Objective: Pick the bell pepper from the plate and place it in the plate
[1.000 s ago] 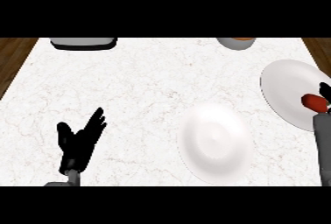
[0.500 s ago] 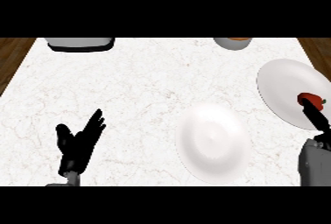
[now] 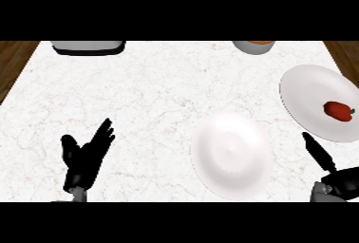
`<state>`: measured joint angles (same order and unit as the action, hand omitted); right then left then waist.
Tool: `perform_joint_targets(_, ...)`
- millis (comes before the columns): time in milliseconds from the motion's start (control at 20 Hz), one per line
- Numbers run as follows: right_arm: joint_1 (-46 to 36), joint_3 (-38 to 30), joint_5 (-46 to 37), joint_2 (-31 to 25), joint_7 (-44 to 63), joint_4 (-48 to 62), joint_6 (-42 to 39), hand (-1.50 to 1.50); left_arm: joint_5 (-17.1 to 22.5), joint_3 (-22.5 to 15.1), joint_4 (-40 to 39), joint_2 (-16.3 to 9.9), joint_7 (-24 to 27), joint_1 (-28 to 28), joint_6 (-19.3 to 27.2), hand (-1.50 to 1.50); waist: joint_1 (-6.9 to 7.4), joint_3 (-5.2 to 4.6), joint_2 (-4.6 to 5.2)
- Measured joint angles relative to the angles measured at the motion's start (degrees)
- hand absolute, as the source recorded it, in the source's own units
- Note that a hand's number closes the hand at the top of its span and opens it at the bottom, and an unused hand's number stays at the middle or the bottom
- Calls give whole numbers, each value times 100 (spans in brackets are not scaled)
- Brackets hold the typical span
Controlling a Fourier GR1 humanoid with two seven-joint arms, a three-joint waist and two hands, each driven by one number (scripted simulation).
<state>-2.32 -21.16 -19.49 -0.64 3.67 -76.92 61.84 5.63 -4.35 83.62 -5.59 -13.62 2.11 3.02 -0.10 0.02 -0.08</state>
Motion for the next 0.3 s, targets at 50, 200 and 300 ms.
perform_joint_targets(50,121,185,-31,11,94,-69,73,-150,-5,-14,55,15,-18,37,-10,0,2,-1,0)
perform_joint_targets(200,356,755,-356,32,582,-247,342,-150,1,47,14,6,59,68,-67,0,7,-3,2)
perform_joint_targets(300,507,1035,-439,39,733,-295,497,-150,-12,84,-68,16,39,-30,-75,0,5,-4,3)
